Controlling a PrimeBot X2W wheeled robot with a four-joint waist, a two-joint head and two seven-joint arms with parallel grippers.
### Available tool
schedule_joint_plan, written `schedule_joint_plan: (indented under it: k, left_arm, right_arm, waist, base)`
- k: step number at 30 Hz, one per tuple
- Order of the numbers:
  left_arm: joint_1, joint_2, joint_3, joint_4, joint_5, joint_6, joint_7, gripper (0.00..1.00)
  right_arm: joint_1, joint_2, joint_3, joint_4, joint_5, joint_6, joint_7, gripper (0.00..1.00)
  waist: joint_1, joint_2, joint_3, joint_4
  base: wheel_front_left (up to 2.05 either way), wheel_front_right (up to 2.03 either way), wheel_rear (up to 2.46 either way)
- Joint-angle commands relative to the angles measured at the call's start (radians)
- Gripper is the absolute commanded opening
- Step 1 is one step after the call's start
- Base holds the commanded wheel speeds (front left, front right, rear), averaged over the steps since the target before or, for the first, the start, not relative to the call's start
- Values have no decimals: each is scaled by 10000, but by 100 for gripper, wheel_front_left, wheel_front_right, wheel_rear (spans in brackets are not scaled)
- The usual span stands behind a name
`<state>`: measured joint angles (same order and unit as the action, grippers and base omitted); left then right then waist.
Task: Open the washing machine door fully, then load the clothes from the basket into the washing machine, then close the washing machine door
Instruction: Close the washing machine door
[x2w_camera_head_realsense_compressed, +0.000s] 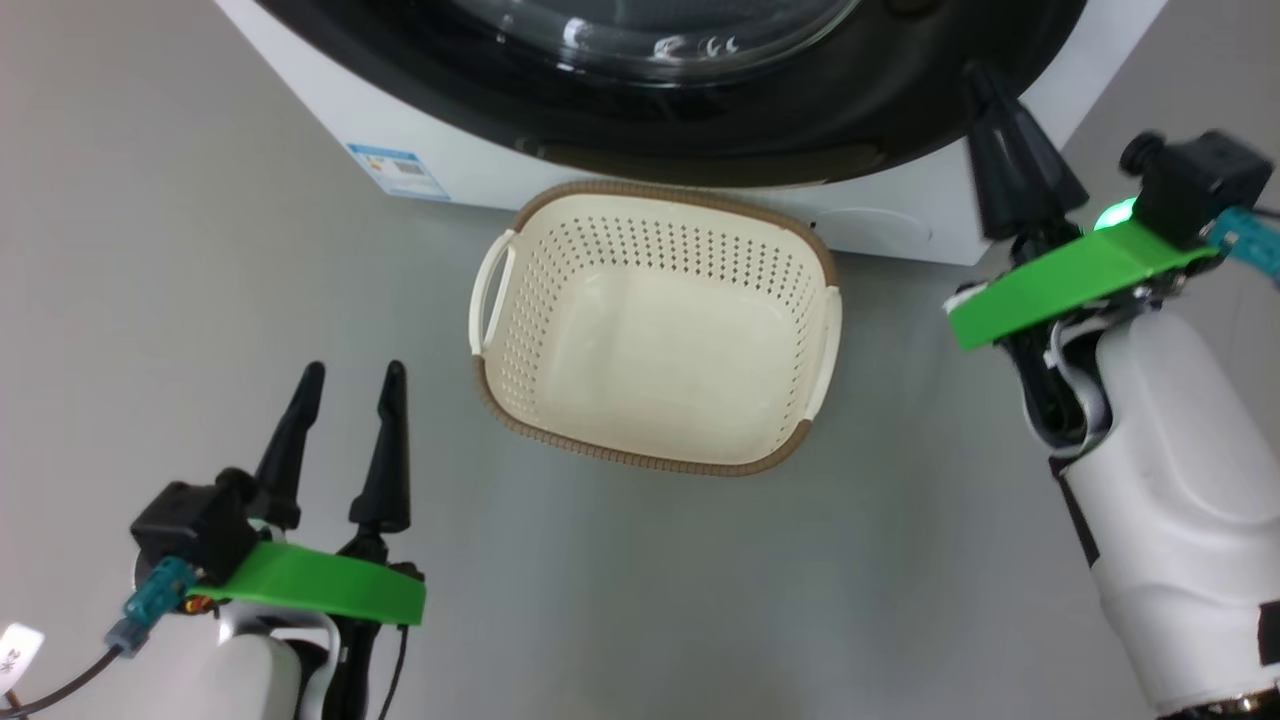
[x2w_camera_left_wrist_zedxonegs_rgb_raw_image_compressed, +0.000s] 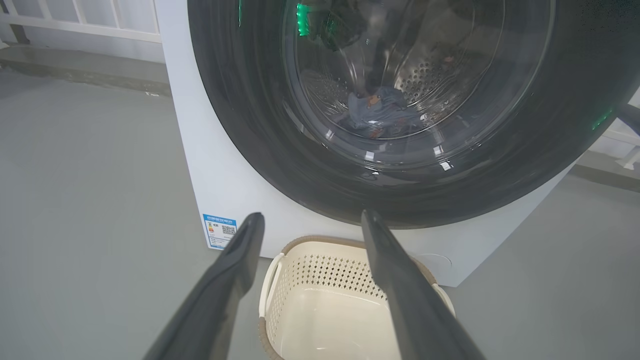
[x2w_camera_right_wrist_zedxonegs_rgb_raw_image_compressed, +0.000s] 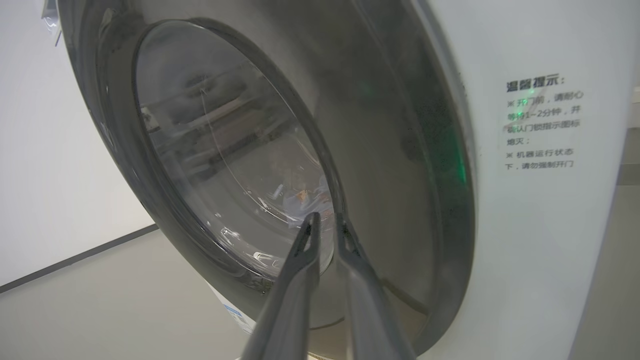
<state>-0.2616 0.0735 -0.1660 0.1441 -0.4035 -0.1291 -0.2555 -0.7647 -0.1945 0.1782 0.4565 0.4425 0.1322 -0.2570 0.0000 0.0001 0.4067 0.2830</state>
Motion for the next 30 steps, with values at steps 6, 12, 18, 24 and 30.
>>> schedule_joint_plan:
  k: [6,12,18,24,30]
  left_arm:
    - [293,526,706,165,-160,-15,-63,100]
    - [545,767,857,434,-166,-15,-63,100]
    - [832,979,968,523,-170,-15,-63,100]
    - [1049,1146,1127,597,-127,-15,-63,100]
    - [1222,1265,1256,675,-189,-15,-63,100]
  right_arm:
    - [1171,314,280,-347,164,-15,-48,100]
    - [2140,391,263,-401,200,-15,-48,100]
    - [3005,411,134,-547,160,-15,-48,100]
    - [3870,448,-96,-707,143,-15,-48,100]
    - [4394,475,-300,-761,142,-15,-48,100]
  waist:
    - [0,-1,-768,-566]
    - [0,-1,-1346,-957]
    - [0,-1,-1782,-1414]
    - [0,-1,-2063,-1872]
    - [0,-1,-2235,-2243]
  base:
    - [0,0,0]
    - [0,0,0]
    - [0,0,0]
    - [0,0,0]
    - [0,0,0]
